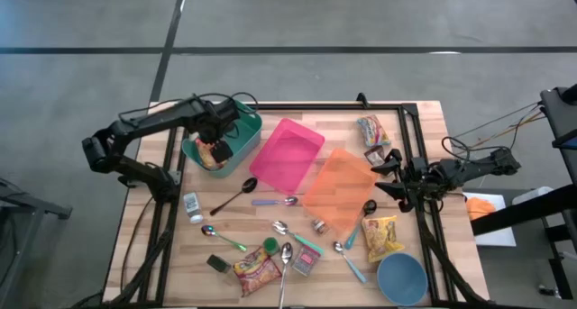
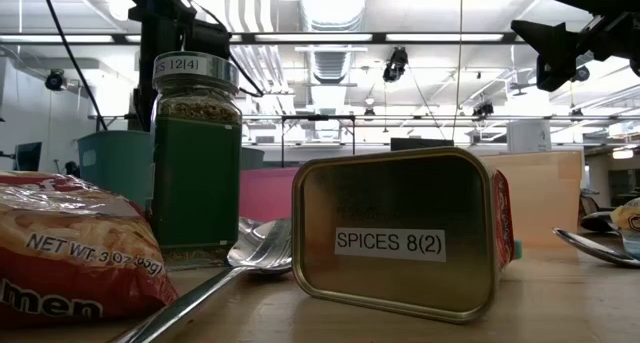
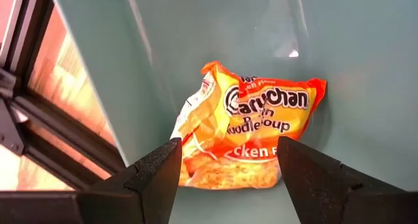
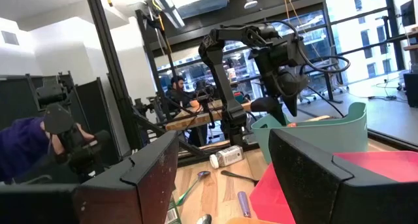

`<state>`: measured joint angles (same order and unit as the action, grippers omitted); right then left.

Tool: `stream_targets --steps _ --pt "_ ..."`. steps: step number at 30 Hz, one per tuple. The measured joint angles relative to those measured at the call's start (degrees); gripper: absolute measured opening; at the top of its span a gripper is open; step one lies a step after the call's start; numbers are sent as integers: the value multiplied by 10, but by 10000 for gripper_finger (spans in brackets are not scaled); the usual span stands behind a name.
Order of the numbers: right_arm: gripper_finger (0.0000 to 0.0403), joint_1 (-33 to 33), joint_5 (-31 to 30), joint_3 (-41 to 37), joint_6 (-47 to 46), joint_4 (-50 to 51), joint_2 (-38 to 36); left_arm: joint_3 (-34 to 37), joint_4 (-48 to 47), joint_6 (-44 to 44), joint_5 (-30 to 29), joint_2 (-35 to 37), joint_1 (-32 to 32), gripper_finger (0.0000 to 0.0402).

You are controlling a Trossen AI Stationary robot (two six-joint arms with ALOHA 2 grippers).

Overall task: Pick & Place Food Item
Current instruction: Put the black spoon into the pink bin

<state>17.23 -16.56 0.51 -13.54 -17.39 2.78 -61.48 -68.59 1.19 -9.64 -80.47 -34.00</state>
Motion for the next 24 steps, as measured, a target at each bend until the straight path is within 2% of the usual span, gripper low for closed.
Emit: stream_targets --steps 14,19,24 --pt "235 0 0 0 -44 0 0 -63 -94 77 1 7 11 255" --pt "235 0 0 0 -40 0 0 -87 -101 99 2 31 45 255" --pt "235 0 0 0 7 0 0 -97 -110 136 2 64 92 255"
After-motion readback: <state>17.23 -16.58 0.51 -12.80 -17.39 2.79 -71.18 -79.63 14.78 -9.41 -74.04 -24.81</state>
